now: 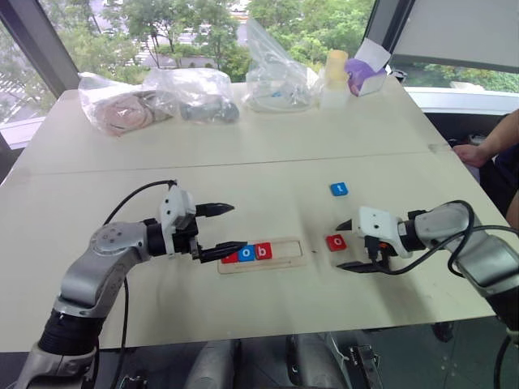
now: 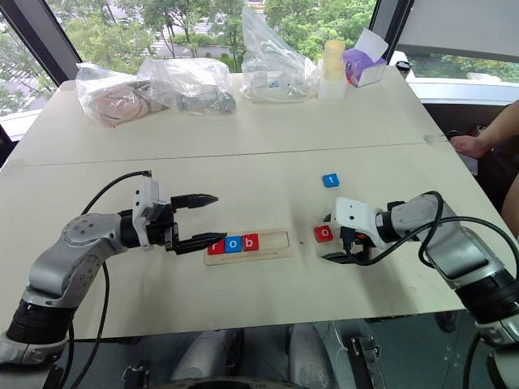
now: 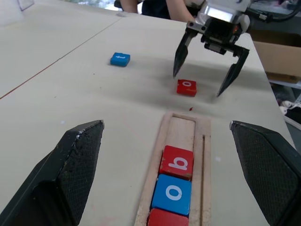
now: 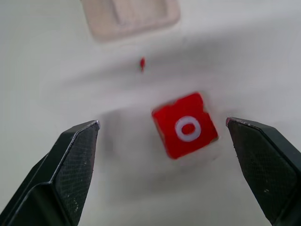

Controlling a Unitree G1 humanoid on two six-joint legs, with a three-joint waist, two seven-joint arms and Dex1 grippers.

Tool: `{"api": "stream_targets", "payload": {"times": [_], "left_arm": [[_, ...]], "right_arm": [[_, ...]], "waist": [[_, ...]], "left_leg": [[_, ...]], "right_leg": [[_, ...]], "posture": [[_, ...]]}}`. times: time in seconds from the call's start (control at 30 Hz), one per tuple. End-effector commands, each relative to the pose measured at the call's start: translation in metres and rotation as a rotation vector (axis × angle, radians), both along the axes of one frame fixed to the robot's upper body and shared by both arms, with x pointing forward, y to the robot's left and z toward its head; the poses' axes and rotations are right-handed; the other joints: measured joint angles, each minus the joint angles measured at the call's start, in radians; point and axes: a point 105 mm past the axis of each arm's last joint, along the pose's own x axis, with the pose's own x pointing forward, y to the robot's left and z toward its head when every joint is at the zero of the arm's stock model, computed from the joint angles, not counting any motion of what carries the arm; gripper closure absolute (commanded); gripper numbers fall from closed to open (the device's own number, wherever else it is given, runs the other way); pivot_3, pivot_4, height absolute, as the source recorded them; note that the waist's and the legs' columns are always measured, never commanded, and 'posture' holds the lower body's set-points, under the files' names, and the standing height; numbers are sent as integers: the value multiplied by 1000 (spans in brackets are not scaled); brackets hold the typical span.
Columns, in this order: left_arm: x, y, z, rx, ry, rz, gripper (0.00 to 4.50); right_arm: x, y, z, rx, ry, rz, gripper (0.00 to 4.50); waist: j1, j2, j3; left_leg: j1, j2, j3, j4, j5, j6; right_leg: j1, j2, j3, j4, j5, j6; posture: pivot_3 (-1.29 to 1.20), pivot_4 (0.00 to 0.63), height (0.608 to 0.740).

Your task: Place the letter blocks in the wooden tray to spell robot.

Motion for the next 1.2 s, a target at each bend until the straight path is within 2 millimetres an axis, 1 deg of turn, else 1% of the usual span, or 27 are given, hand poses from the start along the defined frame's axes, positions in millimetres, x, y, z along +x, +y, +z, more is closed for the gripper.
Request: {"api": "stream_targets", "payload": {"times": [0.03, 0.13, 0.23, 0.37, 0.4, 0.47, 0.53, 0.6, 0.63, 0.7, 0.73, 0.8, 0.87, 1.03, 1.2], "left_arm": [[-2, 0, 11, -5, -55, 5, 0], [-2, 0, 12, -6, -57, 11, 0], [-1, 1, 12, -1, -62, 20, 0], [0, 1, 12, 1, -64, 24, 0], [0, 2, 12, 3, -65, 24, 0], [1, 2, 13, 3, -66, 25, 0], [1, 2, 13, 4, -66, 24, 0], [2, 1, 12, 5, -66, 23, 0], [2, 1, 12, 5, -65, 22, 0], [2, 0, 12, 5, -65, 20, 0], [2, 0, 12, 5, -65, 19, 0], [2, -1, 12, 5, -66, 18, 0], [2, -1, 12, 5, -66, 17, 0], [1, 1, 12, 7, -68, 28, 0], [-1, 2, 11, 8, -66, 40, 0]], "right_arm": [[8, 1, 3, 20, -9, 36, 35], [18, 2, -1, 38, 0, 28, 35], [19, 4, -4, 50, 24, 37, 820], [18, 10, -2, 71, 38, 42, 2869], [18, 11, -1, 72, 37, 45, 3317], [19, 13, 4, 69, 3, 45, 3336], [19, 19, 11, 93, -13, 53, 3336], [15, 30, 19, 116, -17, 84, 3336], [12, 39, 23, 126, -21, 109, 3336], [2, 64, 28, 148, -21, 178, 3336], [-1, 71, 29, 156, -17, 198, 3336], [-7, 87, 27, 159, -7, 235, 3336], [-10, 93, 25, 157, 3, 248, 3336], [-7, 114, 10, 140, 10, 267, 3336], [-2, 119, 6, 140, 9, 264, 3336]], "waist": [[2, 0, 0], [0, 0, 0], [2, 0, 0], [2, 0, 0], [2, 0, 0], [2, 0, 0], [2, 0, 0], [1, 0, 0], [2, 0, 0], [1, 0, 0], [1, 0, 0], [2, 0, 0], [4, 0, 0], [4, 0, 0], [2, 0, 0]], "left_leg": [[0, 0, 0, 0, 0, 0], [0, 0, 0, 0, 0, 0], [0, 0, -1, 0, 0, 0], [0, 0, -1, 0, 0, 0], [0, 0, -1, 0, 0, 0], [0, 0, -1, 0, 0, 0], [0, 0, -1, 0, 0, 0], [0, 0, -1, 0, 0, -1], [0, 0, -1, 0, 0, -1], [0, 0, -1, 0, 0, -1], [0, 0, -1, 0, 0, -1], [0, 0, -1, 0, 0, -1], [0, 0, -1, 0, 0, -1], [-1, -1, -1, 0, 0, -1], [-1, -1, -1, -1, 0, -1]], "right_leg": [[0, 0, 0, 0, 0, 0], [0, 0, 0, 0, 0, 0], [0, 0, 0, 0, 0, 0], [0, 0, 1, 0, 0, 0], [0, 0, 1, 0, 0, 0], [0, 0, 0, 0, 0, 0], [0, 0, 1, 0, 0, 0], [-1, 0, 1, 1, 0, 0], [-1, 0, 1, 1, 0, 0], [-1, 0, 1, 1, 0, 0], [-2, -1, 1, 1, 0, 0], [-2, 0, 1, 1, 0, 0], [-2, 0, 1, 1, 0, 0], [-2, -1, 1, 1, 0, 0], [-3, 0, 1, 1, 0, -1]], "posture": [[0, 150, 740], [0, 150, 740], [0, 150, 740], [0, 150, 740], [0, 150, 740], [0, 150, 740], [0, 150, 740], [0, 150, 740], [0, 150, 740], [0, 150, 740], [0, 150, 740], [0, 150, 740], [0, 150, 740], [0, 150, 740], [0, 150, 740]]}}
